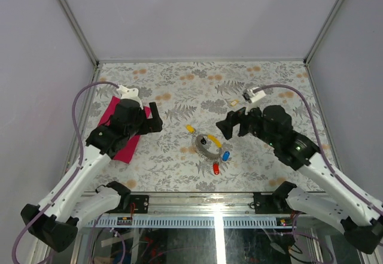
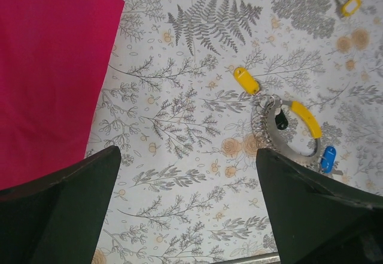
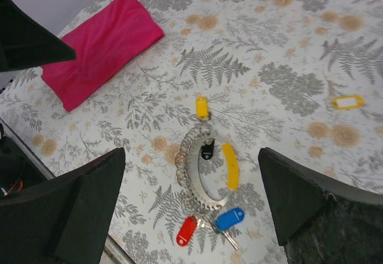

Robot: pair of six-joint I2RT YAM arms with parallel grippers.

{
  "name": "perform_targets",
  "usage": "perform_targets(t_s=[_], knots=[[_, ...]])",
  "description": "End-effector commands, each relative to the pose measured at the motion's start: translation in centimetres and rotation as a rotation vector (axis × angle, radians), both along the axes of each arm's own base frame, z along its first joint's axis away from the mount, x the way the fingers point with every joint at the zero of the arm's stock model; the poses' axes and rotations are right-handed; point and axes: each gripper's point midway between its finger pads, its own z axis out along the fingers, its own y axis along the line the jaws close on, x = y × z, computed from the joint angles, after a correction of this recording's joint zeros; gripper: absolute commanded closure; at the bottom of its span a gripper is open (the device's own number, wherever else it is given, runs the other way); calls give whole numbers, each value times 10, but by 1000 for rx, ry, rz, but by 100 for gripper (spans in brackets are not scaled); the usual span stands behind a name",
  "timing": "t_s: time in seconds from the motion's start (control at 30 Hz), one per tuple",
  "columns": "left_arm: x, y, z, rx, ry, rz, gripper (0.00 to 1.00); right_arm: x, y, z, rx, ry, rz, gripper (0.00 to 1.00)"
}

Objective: Put the keys on the keyring

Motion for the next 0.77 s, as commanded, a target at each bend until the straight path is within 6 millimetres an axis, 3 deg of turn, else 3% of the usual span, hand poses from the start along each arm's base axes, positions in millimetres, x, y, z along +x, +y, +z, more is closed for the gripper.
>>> perform_targets(t_s=[0.0, 0.1, 0.2, 0.33, 0.53, 0.73], knots=[[-8, 10, 34, -61, -123, 38, 0, -17, -50, -1, -78, -30, -123, 1], [-20, 19, 58, -108, -236, 53, 0, -30, -74, 7, -48, -80, -182, 1], [-30, 29, 69, -135, -314, 70, 0, -40, -93, 12, -8, -131, -228, 1], [-42, 32, 67, -163, -366, 52, 0, -48, -111, 17, 35, -175, -281, 1], [-52, 40, 79, -202, -467, 62, 0, -49, -119, 6, 20, -168, -312, 1], [-49, 43, 75, -190, -465, 85, 0, -46, -122, -3, -13, -151, -331, 1]])
